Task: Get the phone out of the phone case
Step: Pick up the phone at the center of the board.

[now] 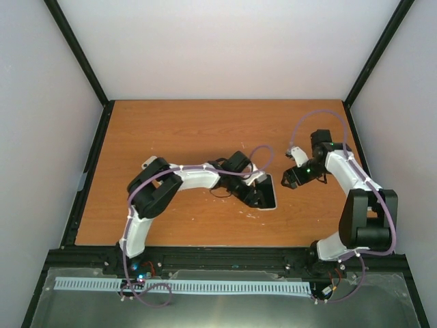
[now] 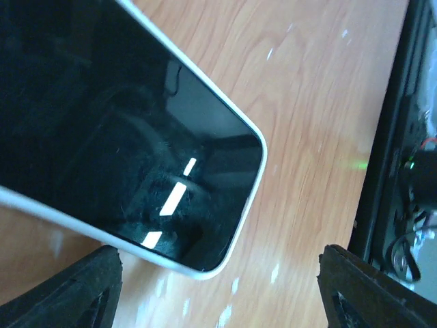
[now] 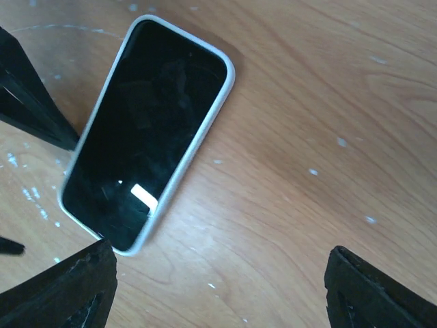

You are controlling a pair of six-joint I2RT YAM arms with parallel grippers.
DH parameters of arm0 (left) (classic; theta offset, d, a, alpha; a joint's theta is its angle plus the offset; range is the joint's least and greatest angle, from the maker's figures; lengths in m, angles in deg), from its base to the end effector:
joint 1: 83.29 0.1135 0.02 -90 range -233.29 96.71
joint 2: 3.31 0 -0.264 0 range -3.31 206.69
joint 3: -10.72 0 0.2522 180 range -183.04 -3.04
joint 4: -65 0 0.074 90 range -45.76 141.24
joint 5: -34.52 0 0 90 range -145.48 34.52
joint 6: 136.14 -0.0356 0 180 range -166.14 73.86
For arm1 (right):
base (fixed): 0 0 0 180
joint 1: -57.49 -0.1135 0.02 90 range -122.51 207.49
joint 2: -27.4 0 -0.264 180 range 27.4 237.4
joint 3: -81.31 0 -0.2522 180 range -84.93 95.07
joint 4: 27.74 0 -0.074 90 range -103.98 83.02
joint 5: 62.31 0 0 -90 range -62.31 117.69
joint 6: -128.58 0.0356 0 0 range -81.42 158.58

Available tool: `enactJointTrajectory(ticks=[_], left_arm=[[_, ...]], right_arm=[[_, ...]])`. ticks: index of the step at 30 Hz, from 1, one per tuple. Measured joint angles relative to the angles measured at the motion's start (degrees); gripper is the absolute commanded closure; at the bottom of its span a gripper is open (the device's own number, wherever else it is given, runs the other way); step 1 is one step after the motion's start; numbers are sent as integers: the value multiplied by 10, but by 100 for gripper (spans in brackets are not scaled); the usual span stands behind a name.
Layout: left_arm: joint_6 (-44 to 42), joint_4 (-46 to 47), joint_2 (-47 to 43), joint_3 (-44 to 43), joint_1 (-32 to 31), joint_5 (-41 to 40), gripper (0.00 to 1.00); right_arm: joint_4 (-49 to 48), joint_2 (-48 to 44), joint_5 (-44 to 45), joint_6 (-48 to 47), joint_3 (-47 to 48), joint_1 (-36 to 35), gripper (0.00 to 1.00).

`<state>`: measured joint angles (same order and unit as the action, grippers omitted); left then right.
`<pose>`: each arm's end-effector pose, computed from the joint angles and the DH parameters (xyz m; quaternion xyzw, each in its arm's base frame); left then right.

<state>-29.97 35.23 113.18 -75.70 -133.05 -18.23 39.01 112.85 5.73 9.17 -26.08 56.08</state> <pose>0.2467 -0.3249 0.1349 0.3439 0.8520 -0.3929 0.0391 0.2639 0.0198 0.2154 -0.2764 0.9379 0.1625 0.1323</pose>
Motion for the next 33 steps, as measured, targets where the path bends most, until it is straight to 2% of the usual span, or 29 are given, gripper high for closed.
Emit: enactJointTrajectory(ticks=[4,7,10,15,19,25,33], left_arm=[[2,59,66,-75,-8,24,19],[3,95,53,-70,-8,16,16],[2,119,-26,-8,-6,-22,16],[21,140,-183,106,16,-97,16],[51,153,-235,171,45,-149,15],[80,150,-226,191,59,-189,15],[94,152,-209,182,59,-191,16]], right_arm=[[3,9,3,-1,8,39,11],[13,9,0,-2,8,38,5],[19,9,7,-1,8,14,2],[5,25,65,22,5,-76,0],[-10,77,115,45,4,-119,0],[-16,116,167,67,-2,-159,0],[-14,132,176,78,-2,-167,3]])
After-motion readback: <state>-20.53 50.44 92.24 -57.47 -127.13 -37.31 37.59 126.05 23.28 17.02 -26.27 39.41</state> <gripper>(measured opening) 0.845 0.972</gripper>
